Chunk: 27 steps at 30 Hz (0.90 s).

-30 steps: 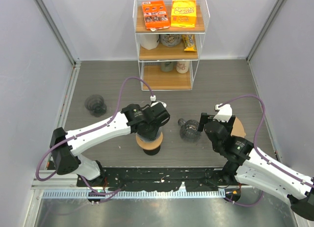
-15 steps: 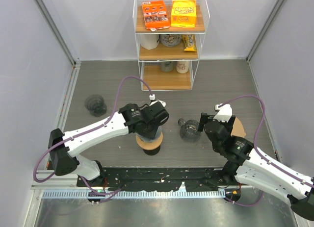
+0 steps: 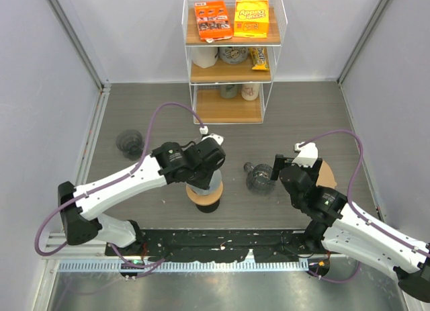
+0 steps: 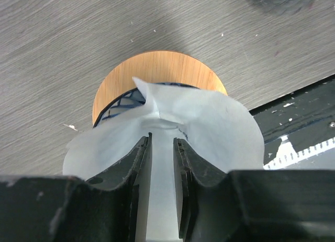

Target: Place the coffee filter in the dripper

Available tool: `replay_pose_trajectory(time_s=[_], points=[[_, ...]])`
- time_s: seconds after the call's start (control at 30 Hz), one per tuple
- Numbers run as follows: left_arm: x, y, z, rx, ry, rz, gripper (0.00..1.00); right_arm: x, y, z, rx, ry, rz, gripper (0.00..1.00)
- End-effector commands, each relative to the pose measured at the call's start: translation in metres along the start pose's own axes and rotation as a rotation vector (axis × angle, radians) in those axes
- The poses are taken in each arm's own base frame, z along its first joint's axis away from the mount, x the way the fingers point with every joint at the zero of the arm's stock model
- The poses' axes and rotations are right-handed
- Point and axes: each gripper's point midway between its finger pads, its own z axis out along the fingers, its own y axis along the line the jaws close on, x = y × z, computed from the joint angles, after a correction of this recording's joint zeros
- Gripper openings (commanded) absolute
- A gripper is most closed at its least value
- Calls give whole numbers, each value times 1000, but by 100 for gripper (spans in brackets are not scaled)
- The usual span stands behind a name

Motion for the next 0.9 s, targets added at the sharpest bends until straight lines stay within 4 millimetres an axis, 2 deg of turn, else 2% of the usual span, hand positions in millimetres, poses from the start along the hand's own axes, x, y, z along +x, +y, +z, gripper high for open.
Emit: replay_pose_trajectory(time_s=[0.0,0.23,0.37,0.43,0.57,0.63,0.7,0.77,0.87], points=[[-23,-10,-32,103,-118,-11,30,-11,-1,0,13,-35,42,96],[-32,-11,-47,136,-172,-12,33,-12,-1,-1,7,-39,52,95],[-43,0,-65,110,-242,-13,38,-11,-2,-1,7,-40,53,95],[-53,15,-79,56,-303,-28,43,-14,-2,-3,4,-48,62,95],[-70,49,-113,-35,-455,-89,65,-17,-3,-5,-5,-60,82,96],[-74,68,-133,-73,-541,-130,82,-17,-5,-6,-5,-67,89,95],[-76,89,-144,-114,-604,-181,100,-18,-7,-7,-6,-75,99,95],[-75,107,-148,-135,-644,-246,100,-19,-8,-8,-7,-82,107,95],[-70,142,-142,-195,-675,-366,100,-20,-11,-9,-1,-92,118,95]])
